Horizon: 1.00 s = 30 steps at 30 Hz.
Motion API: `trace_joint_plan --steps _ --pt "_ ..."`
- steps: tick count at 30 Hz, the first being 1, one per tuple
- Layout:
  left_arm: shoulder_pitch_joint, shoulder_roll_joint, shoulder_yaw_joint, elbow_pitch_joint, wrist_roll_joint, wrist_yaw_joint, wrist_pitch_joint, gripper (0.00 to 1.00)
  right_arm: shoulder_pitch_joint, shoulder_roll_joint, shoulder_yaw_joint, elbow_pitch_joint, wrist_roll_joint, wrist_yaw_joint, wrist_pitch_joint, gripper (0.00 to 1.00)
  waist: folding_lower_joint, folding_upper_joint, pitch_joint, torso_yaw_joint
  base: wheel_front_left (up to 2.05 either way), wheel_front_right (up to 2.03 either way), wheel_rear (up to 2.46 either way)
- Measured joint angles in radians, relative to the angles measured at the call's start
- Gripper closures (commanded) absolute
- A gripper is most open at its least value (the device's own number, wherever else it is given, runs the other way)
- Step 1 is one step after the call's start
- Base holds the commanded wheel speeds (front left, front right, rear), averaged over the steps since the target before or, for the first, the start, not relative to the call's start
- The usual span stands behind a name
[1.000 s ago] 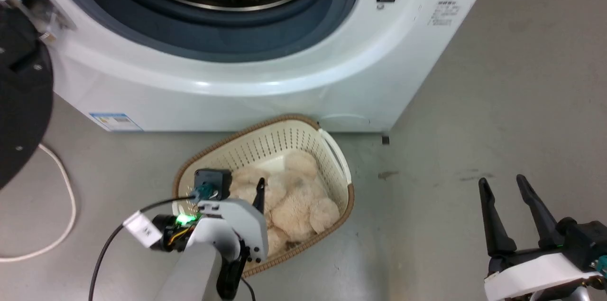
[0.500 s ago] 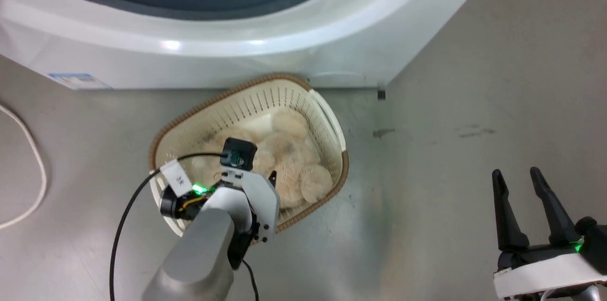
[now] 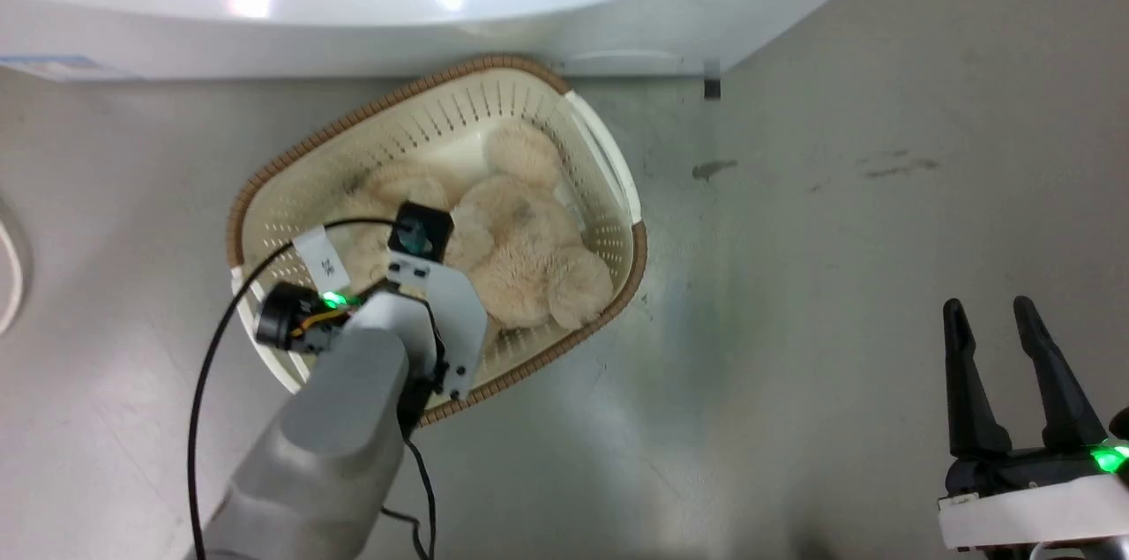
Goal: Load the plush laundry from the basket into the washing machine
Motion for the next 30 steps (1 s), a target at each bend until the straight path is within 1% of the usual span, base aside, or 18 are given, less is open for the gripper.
trace_joint_plan --steps 6,13,17,22,25,26,27,28,29,30 --pt "-0.071 0.021 -0.035 0.054 -0.019 0.007 0.005 0.0 0.003 0.0 -0.013 -0.019 0.025 0.0 -0.013 0.0 0.0 0.0 0.065 -0.002 0.0 0.0 0.0" --pt "-0.155 0.031 -0.083 0.114 -0.035 0.009 0.013 0.0 0.024 0.0 -0.028 -0.049 0.049 0.0 -0.03 0.0 0.0 0.0 0.139 -0.002 0.0 0.0 0.0" --pt "-0.202 0.04 -0.114 0.141 -0.038 0.02 -0.005 0.0 0.025 0.0 -0.031 -0.059 0.063 0.0 -0.04 0.0 0.0 0.0 0.18 -0.001 0.0 0.0 0.0" --pt "-0.258 0.049 -0.151 0.18 -0.044 0.021 -0.023 0.0 0.039 0.0 -0.034 -0.069 0.084 0.0 -0.048 0.0 0.0 0.0 0.229 -0.004 0.0 0.0 0.0" --pt "-0.317 0.043 -0.179 0.238 -0.083 0.019 -0.017 0.0 0.045 0.0 -0.037 -0.08 0.102 0.0 -0.064 0.0 -0.0001 0.0 0.284 -0.009 0.0 0.0 0.0" --pt "-0.328 0.043 -0.182 0.248 -0.09 0.018 -0.017 0.59 0.045 0.0 -0.038 -0.082 0.105 0.0 -0.064 0.0 -0.0001 0.0 0.293 -0.01 0.0 0.0 0.0" --pt "-0.328 0.043 -0.182 0.248 -0.09 0.018 -0.017 1.0 0.045 0.0 -0.038 -0.082 0.105 0.0 -0.064 0.0 -0.0001 0.0 0.293 -0.01 0.0 0.0 0.0" --pt "-0.345 0.037 -0.183 0.264 -0.107 0.006 -0.014 1.0 0.045 0.0 -0.038 -0.084 0.11 0.0 -0.066 0.0 0.0 0.0 0.308 -0.013 0.0 0.0 0.0" --pt "-0.345 0.037 -0.183 0.264 -0.107 0.006 -0.014 1.0 0.045 0.0 -0.038 -0.084 0.11 0.0 -0.066 0.0 0.0 0.0 0.308 -0.013 0.0 0.0 0.0" --pt "-0.349 0.029 -0.183 0.271 -0.118 -0.004 -0.004 1.0 0.045 0.0 -0.04 -0.084 0.111 0.0 -0.066 0.0 0.0 0.0 0.309 -0.013 0.0 0.0 0.0"
